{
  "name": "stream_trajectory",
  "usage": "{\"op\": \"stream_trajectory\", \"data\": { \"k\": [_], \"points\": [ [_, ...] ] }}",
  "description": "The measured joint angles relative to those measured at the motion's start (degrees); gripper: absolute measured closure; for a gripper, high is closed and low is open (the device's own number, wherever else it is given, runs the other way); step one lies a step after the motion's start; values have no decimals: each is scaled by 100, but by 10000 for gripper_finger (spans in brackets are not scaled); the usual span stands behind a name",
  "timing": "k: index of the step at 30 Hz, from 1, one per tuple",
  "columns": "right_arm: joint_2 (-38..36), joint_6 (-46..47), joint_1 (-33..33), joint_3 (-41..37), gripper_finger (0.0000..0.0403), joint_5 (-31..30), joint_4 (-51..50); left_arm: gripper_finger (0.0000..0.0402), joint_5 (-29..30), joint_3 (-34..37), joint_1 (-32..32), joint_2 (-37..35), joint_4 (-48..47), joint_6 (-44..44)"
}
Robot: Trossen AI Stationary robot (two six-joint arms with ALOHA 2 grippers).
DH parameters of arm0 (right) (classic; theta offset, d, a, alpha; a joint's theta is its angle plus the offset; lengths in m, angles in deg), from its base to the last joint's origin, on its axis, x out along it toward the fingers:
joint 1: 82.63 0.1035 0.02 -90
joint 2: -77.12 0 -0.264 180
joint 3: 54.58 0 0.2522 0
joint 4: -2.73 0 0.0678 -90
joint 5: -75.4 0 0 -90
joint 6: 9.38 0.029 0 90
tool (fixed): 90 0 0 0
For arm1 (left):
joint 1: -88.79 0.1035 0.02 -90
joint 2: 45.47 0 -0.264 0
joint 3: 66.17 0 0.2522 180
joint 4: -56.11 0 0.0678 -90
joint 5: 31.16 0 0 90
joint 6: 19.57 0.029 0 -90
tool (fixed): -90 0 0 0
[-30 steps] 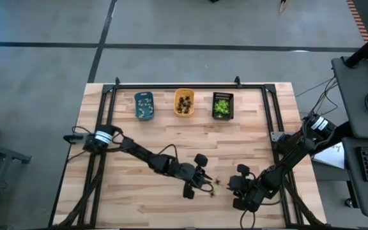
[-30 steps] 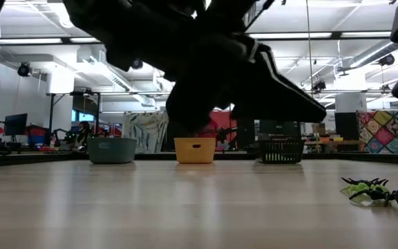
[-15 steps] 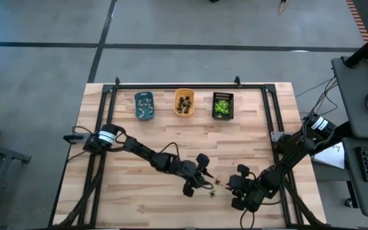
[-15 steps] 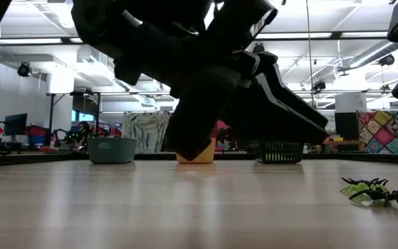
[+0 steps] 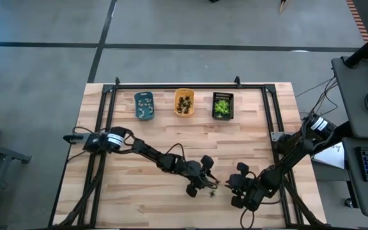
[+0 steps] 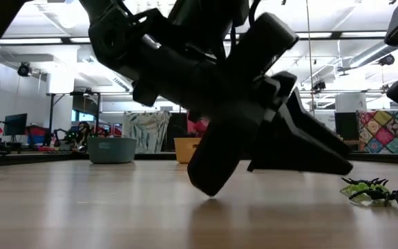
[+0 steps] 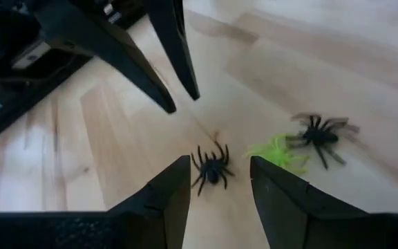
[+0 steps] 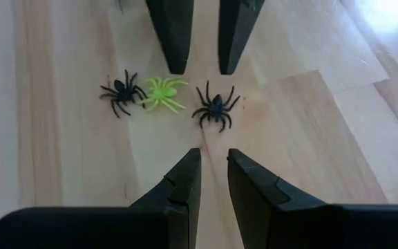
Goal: Sort Halloween decoration
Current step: Put the black spider toy into the orange bin
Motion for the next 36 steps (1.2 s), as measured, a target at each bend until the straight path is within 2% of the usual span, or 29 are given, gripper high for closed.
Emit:
{"op": "stream_trajectory", "data": {
  "k": [12,36],
  "points": [
    [670,-34,4,-9,339,-107,437,267,-8,31,78,39,153,144],
    [703,-214,-153,-9,339,-161,624,268,-725,4,280,201,279,521]
  ]
}}
